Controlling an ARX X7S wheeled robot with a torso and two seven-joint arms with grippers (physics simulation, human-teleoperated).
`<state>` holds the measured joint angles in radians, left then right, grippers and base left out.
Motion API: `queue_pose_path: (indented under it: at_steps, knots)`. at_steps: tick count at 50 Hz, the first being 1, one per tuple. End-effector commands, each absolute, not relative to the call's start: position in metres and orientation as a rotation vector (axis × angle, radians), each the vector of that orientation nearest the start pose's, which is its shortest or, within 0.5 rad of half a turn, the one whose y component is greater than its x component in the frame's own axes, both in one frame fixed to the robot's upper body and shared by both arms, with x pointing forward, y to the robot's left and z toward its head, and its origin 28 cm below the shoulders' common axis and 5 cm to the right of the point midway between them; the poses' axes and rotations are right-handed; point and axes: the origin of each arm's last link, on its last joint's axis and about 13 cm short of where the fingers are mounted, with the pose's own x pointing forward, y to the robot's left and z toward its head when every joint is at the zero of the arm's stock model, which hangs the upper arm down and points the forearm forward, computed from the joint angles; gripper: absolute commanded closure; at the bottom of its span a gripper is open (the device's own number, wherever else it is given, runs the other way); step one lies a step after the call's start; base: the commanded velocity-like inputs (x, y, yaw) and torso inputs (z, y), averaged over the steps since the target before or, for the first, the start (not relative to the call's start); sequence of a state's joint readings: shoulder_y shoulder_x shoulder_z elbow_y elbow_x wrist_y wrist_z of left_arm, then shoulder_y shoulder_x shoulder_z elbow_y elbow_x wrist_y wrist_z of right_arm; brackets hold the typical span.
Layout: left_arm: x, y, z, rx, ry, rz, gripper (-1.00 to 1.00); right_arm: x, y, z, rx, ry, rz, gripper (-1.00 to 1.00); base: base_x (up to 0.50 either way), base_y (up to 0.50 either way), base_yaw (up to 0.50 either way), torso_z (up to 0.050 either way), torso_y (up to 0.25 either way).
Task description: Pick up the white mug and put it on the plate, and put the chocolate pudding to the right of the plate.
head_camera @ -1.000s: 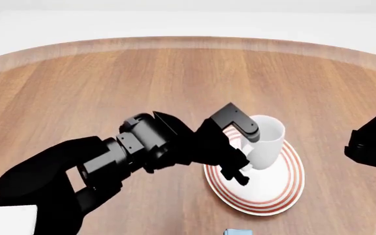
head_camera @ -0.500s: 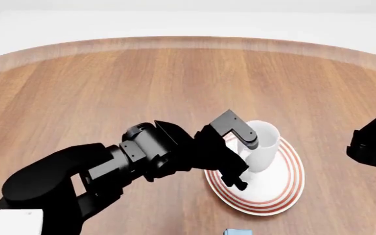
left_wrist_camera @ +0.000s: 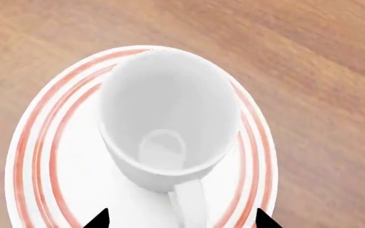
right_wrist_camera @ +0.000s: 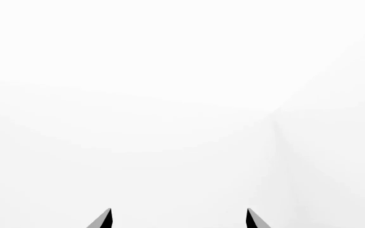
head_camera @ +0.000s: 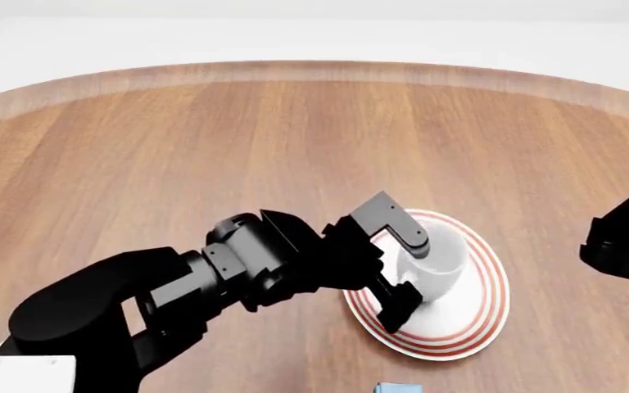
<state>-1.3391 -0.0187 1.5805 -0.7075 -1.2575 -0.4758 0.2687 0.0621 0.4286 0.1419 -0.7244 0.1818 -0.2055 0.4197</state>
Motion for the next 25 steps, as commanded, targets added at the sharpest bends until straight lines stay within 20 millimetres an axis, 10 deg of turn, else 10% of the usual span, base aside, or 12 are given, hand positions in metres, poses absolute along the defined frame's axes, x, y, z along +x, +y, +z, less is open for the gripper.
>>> queue_pose_path:
  at_steps: [1, 25]
  knots:
    - [0.356, 0.074, 0.149, 0.328, 0.558, -1.119, -1.00, 0.179, -0.164, 0.204, -0.088, -1.045, -0.277, -1.00, 0.00, 0.00, 0.00, 0.000, 0.000]
    - [0.322, 0.096, 0.184, 0.316, 0.476, -1.107, -1.00, 0.174, -0.159, 0.205, -0.109, -1.058, -0.258, -1.00, 0.00, 0.00, 0.00, 0.000, 0.000]
